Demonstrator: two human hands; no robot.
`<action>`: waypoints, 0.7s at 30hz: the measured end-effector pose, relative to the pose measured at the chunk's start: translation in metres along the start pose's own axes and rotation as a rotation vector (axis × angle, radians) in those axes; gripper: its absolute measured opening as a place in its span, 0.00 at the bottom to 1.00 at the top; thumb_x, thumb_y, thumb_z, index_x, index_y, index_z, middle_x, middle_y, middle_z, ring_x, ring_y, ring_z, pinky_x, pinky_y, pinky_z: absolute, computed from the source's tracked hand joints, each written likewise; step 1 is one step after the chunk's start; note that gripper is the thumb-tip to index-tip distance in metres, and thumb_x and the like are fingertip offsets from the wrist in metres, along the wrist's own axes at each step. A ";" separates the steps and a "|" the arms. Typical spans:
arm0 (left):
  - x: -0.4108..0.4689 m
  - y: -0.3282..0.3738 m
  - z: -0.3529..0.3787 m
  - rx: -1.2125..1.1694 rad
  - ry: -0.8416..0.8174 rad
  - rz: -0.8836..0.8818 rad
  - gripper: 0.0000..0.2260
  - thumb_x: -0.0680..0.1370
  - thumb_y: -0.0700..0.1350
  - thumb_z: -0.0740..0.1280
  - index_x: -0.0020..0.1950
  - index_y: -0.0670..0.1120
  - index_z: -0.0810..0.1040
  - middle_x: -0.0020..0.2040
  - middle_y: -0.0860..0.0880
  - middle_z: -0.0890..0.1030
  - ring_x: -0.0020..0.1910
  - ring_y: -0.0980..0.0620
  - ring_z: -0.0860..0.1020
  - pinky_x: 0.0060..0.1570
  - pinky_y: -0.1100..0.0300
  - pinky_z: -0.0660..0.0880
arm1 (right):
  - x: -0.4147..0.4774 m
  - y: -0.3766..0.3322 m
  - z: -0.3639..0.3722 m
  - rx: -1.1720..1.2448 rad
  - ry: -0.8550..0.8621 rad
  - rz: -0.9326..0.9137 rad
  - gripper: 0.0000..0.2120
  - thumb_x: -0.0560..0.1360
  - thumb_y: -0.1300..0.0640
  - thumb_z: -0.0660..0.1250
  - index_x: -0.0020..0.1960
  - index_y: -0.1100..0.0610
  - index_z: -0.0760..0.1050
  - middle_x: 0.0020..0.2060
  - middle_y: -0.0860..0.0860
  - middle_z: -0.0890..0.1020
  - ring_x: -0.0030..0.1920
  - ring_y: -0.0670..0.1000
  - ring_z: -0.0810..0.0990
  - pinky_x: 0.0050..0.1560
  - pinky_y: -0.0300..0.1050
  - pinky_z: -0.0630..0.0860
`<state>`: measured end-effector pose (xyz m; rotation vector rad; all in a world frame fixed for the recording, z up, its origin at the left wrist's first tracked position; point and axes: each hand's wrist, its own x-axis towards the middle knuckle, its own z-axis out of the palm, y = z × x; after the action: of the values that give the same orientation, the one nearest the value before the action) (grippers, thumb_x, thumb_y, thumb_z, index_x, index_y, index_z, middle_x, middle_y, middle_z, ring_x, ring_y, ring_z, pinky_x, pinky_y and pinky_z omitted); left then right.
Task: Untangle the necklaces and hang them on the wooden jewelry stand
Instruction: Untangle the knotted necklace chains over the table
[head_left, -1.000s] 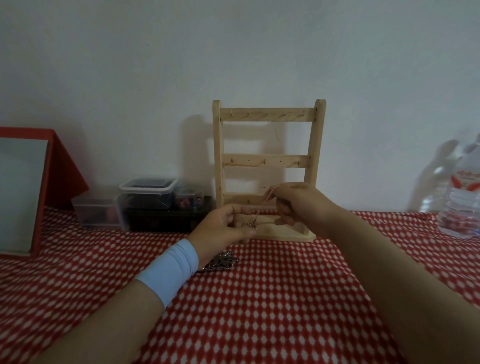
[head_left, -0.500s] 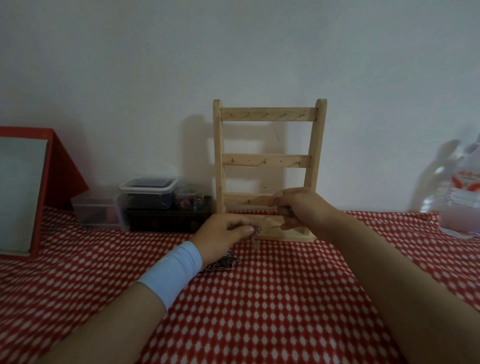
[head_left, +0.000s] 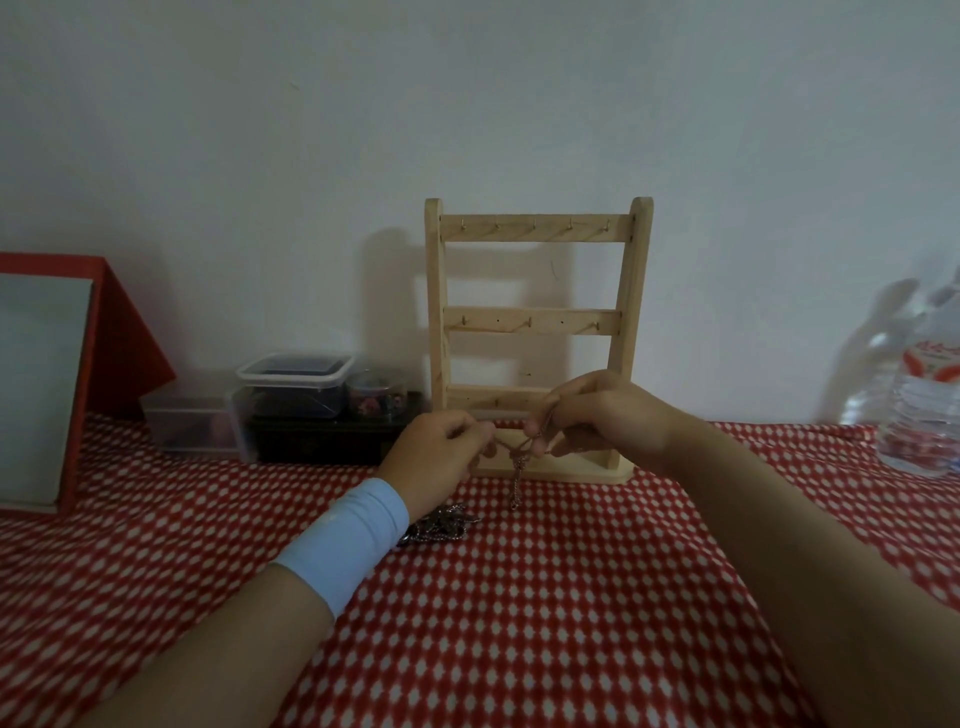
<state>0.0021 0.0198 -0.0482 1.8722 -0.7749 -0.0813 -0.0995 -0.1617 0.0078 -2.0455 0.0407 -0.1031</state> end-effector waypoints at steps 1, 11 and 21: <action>0.000 0.002 -0.001 -0.103 -0.029 -0.055 0.12 0.80 0.48 0.65 0.43 0.43 0.83 0.42 0.46 0.84 0.41 0.49 0.81 0.53 0.48 0.78 | 0.000 0.000 -0.001 -0.002 0.000 0.001 0.12 0.78 0.67 0.62 0.47 0.62 0.85 0.42 0.57 0.88 0.27 0.46 0.69 0.57 0.53 0.80; -0.001 0.015 -0.006 -0.552 -0.134 -0.092 0.13 0.81 0.49 0.62 0.40 0.45 0.75 0.30 0.50 0.72 0.29 0.54 0.71 0.43 0.52 0.76 | 0.000 -0.005 0.004 -0.021 0.000 -0.135 0.09 0.78 0.68 0.67 0.50 0.60 0.86 0.44 0.54 0.88 0.36 0.42 0.80 0.41 0.40 0.75; -0.004 0.015 0.000 -0.587 -0.162 -0.080 0.13 0.77 0.53 0.65 0.50 0.44 0.83 0.47 0.42 0.84 0.48 0.45 0.83 0.52 0.48 0.79 | 0.004 -0.008 0.012 0.262 -0.131 -0.225 0.11 0.76 0.65 0.64 0.50 0.56 0.84 0.42 0.56 0.82 0.40 0.55 0.75 0.42 0.48 0.71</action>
<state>-0.0081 0.0181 -0.0365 1.3450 -0.6912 -0.4658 -0.0949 -0.1475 0.0099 -1.7844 -0.2725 -0.1082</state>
